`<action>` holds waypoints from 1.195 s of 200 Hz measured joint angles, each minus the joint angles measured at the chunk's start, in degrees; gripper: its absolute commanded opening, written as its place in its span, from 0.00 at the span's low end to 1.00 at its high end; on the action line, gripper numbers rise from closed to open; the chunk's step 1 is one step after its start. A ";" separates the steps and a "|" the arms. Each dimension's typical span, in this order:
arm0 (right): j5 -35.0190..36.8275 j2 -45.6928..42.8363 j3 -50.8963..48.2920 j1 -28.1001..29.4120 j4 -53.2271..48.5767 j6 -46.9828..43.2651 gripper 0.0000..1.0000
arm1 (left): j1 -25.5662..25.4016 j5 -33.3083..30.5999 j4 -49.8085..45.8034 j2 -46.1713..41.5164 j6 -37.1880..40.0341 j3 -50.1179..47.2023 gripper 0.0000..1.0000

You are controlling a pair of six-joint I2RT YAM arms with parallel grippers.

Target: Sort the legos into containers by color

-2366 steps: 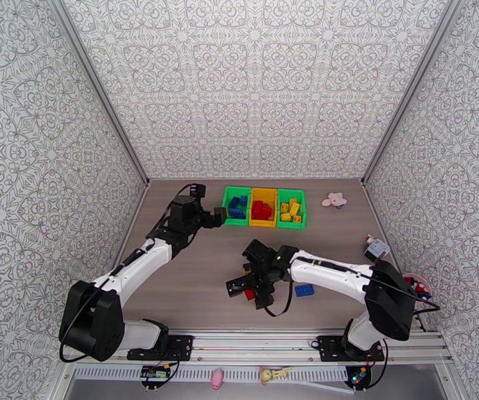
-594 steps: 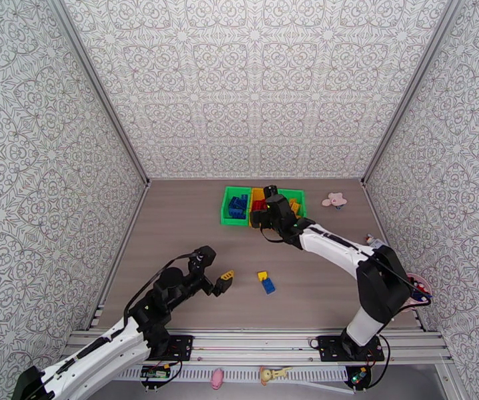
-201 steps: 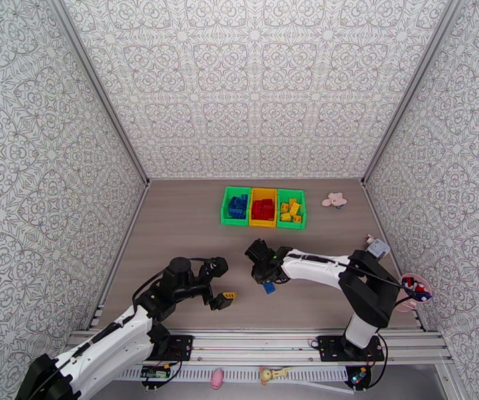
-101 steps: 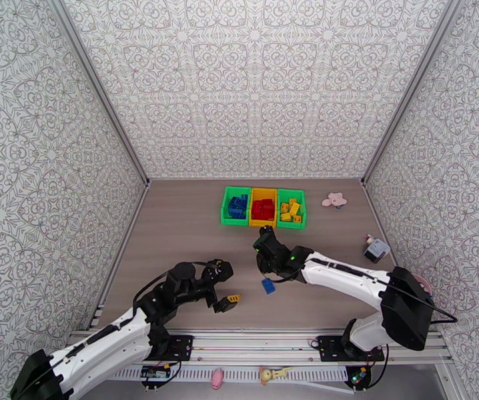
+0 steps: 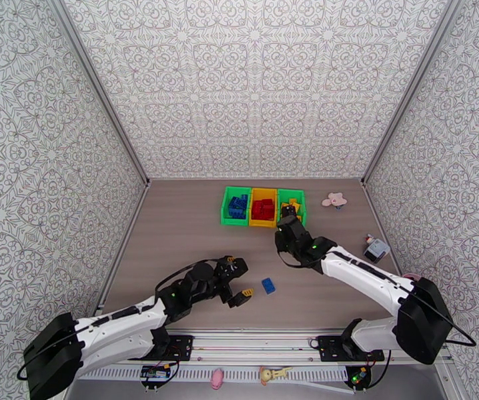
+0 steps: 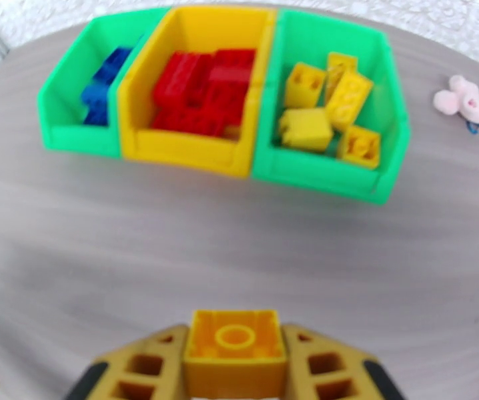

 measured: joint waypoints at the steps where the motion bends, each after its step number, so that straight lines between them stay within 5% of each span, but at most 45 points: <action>1: 0.00 0.04 0.00 -0.15 0.04 -0.09 0.00 | -0.04 0.02 0.09 0.20 0.00 0.09 1.00; 91: -7.54 20.15 13.90 -15.15 6.71 -8.74 0.01 | -3.23 0.02 7.28 10.40 -1.36 3.17 1.00; 175: -9.49 36.35 31.08 -18.69 10.03 -10.91 0.04 | -3.50 -1.07 7.28 10.38 -1.49 4.09 1.00; 201: -10.16 40.63 35.98 -19.08 9.99 -10.91 0.11 | -3.50 -1.27 7.28 10.40 -1.49 4.09 1.00; 239: -10.71 42.91 39.10 -19.17 9.73 -10.95 0.45 | -3.48 -1.51 7.26 10.38 -1.51 4.09 1.00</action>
